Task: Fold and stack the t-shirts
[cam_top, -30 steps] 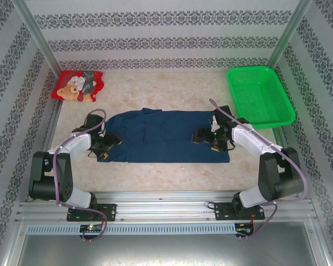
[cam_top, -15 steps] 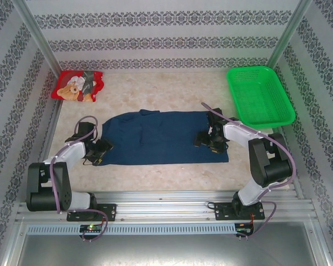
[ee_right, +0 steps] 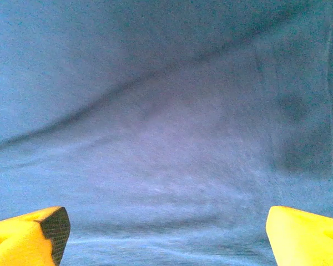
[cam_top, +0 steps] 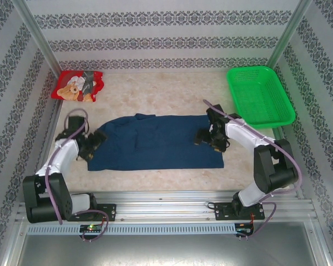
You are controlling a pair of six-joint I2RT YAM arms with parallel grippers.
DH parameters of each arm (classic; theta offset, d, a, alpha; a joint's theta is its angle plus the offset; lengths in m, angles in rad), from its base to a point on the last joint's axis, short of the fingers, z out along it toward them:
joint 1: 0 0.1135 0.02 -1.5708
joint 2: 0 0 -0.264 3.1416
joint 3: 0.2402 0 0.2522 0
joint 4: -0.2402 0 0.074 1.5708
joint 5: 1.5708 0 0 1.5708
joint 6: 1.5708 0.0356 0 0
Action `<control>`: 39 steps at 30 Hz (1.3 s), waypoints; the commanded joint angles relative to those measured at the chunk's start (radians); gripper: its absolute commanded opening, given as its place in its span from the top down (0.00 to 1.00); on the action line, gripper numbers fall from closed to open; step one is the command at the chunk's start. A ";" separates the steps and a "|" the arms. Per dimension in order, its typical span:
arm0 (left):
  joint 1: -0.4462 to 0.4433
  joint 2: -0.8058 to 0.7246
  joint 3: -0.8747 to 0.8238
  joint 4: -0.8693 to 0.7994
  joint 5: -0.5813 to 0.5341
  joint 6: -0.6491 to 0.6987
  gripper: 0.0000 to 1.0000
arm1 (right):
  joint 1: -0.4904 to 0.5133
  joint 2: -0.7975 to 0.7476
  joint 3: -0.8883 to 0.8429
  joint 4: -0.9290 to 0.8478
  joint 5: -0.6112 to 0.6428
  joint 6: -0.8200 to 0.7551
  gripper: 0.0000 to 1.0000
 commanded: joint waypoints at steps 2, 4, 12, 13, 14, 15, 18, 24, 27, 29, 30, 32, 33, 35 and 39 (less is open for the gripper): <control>0.006 0.190 0.325 0.001 0.057 0.181 0.07 | -0.038 0.023 0.194 -0.036 -0.033 -0.133 0.05; 0.005 0.345 0.491 -0.010 0.173 0.275 0.06 | -0.062 0.094 0.295 -0.084 -0.058 -0.200 0.05; -0.101 0.866 1.094 -0.334 0.287 0.645 0.12 | -0.171 0.343 0.543 -0.194 -0.079 -0.257 0.08; -0.104 0.900 1.124 -0.343 0.310 0.654 0.14 | -0.177 0.370 0.560 -0.197 -0.075 -0.249 0.09; -0.107 0.932 1.147 -0.354 0.322 0.659 0.15 | -0.180 0.390 0.573 -0.199 -0.060 -0.240 0.09; -0.111 0.963 1.168 -0.366 0.329 0.665 0.16 | -0.180 0.411 0.585 -0.198 -0.053 -0.230 0.10; -0.128 1.033 1.222 -0.397 0.358 0.678 0.18 | -0.174 0.441 0.597 -0.175 -0.052 -0.207 0.11; -0.158 1.101 1.264 -0.433 0.281 0.703 0.24 | -0.151 0.413 0.562 -0.128 -0.065 -0.187 0.11; -0.167 1.112 1.258 -0.416 0.302 0.714 0.25 | -0.144 0.399 0.546 -0.120 -0.070 -0.184 0.11; -0.180 1.124 1.271 -0.447 0.284 0.738 0.25 | -0.143 0.393 0.542 -0.124 -0.066 -0.186 0.10; -0.185 1.125 1.265 -0.454 0.285 0.746 0.25 | -0.143 0.388 0.538 -0.122 -0.067 -0.188 0.10; -0.192 1.125 1.241 -0.451 0.282 0.749 0.25 | -0.143 0.379 0.528 -0.115 -0.072 -0.189 0.10; -0.197 1.125 1.230 -0.450 0.267 0.752 0.25 | -0.143 0.376 0.525 -0.111 -0.076 -0.187 0.10; -0.205 1.129 1.218 -0.448 0.264 0.757 0.27 | -0.141 0.368 0.517 -0.104 -0.089 -0.183 0.10; -0.228 1.129 1.206 -0.443 0.242 0.760 0.32 | -0.126 0.331 0.506 -0.073 -0.119 -0.182 0.09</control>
